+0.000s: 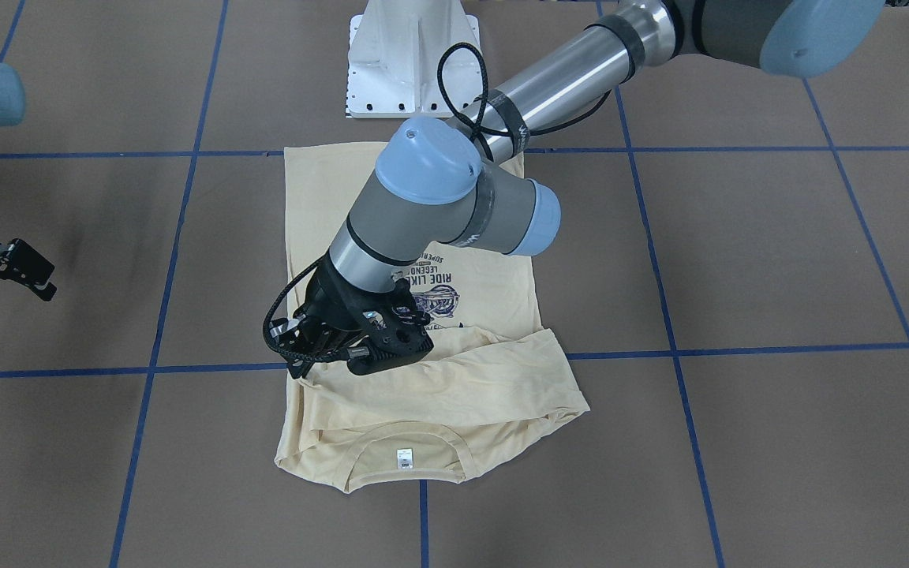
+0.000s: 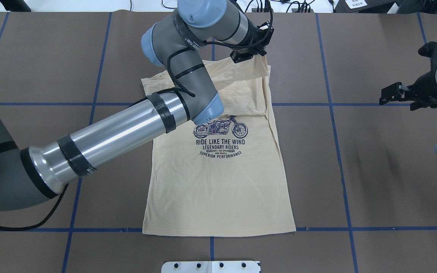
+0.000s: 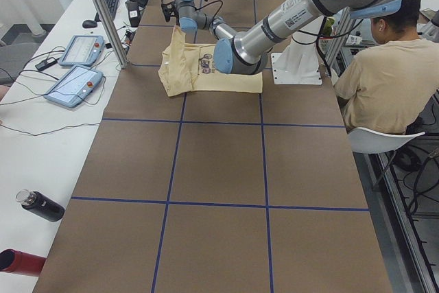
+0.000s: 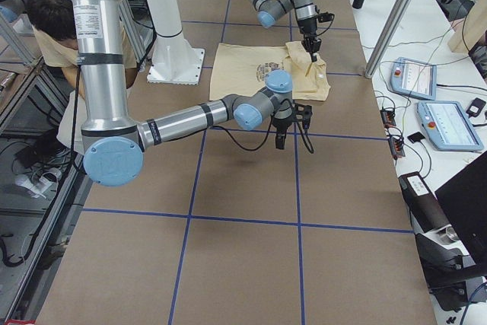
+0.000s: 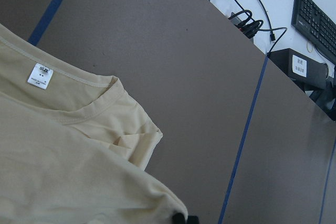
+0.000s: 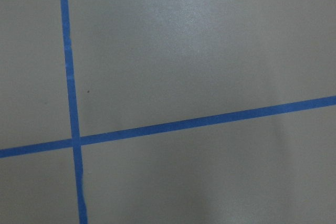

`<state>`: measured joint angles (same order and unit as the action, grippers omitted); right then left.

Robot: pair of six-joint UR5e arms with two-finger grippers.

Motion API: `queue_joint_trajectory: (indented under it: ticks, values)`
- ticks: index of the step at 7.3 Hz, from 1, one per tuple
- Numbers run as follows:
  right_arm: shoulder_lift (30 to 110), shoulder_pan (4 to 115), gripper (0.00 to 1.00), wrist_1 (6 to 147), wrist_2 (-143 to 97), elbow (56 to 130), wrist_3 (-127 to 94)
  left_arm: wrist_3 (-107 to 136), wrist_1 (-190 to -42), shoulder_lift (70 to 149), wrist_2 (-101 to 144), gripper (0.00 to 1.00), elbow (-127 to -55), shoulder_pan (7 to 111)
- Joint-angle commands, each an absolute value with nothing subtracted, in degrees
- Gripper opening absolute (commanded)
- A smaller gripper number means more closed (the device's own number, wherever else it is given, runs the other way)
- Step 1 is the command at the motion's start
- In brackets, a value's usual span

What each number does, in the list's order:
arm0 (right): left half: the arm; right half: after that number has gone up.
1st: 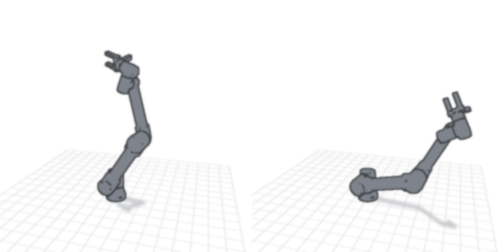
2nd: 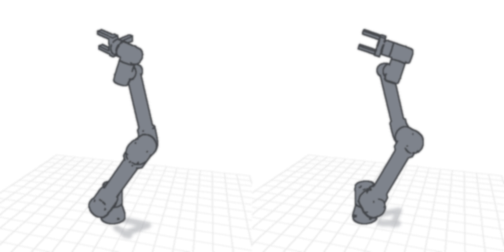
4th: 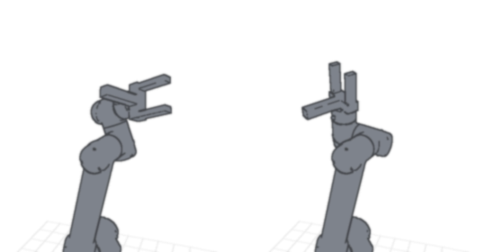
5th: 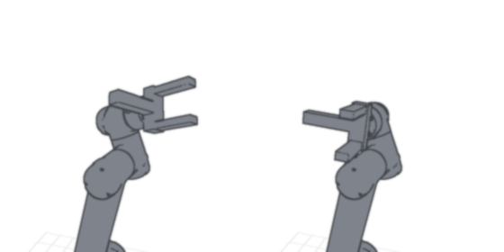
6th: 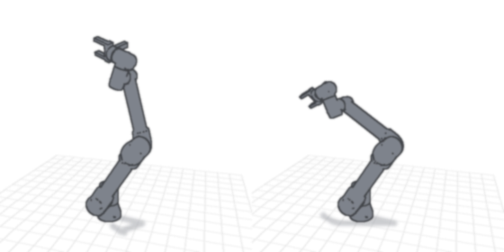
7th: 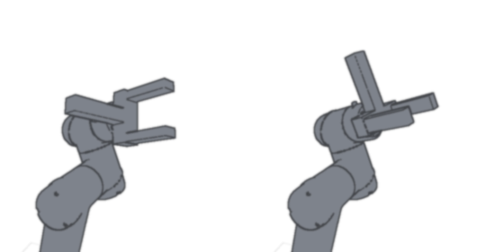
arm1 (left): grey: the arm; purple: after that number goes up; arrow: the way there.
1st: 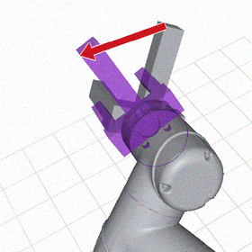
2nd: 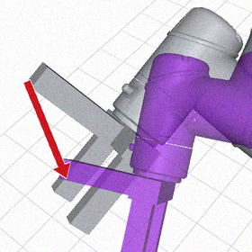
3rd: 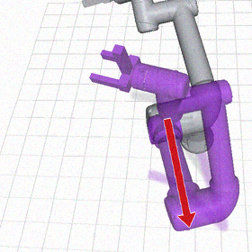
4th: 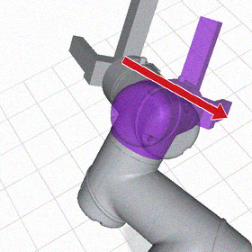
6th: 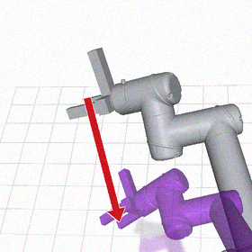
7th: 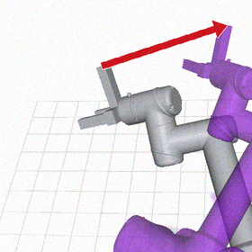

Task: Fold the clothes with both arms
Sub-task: 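Fold the held sleeve with the left gripper across the shirt toward the collar, then release the sleeve with the left gripper while the right gripper moves to the hem corner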

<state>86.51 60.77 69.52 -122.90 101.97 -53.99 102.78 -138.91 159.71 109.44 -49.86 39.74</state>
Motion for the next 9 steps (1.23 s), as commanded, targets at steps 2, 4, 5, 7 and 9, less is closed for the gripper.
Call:
queue_joint_trajectory:
  ticks: [2,4,5,7,9]
  values:
    - [85.6,60.1,1.0,69.5,-122.9,101.4,-54.3,102.8,-140.7,160.4,107.1,0.85,-47.9,38.5]
    - [81.9,52.4,1.0,65.3,-121.8,104.3,-73.3,102.9,-139.8,156.1,108.9,0.85,-55.6,38.8]
    - [81.7,46.8,1.0,62.1,-116.4,107.5,-85.9,102.3,-138.9,147.7,112.2,0.85,-66.7,39.0]
    - [82.2,30.9,1.0,62.5,-99.6,115.9,-106.3,99.0,-138.6,131.9,112.9,0.84,-84.6,39.8]
    - [82.0,20.1,1.0,70.8,-91.7,121.0,-117.7,92.0,-138.6,124.4,118.6,0.84,-90.1,44.1]
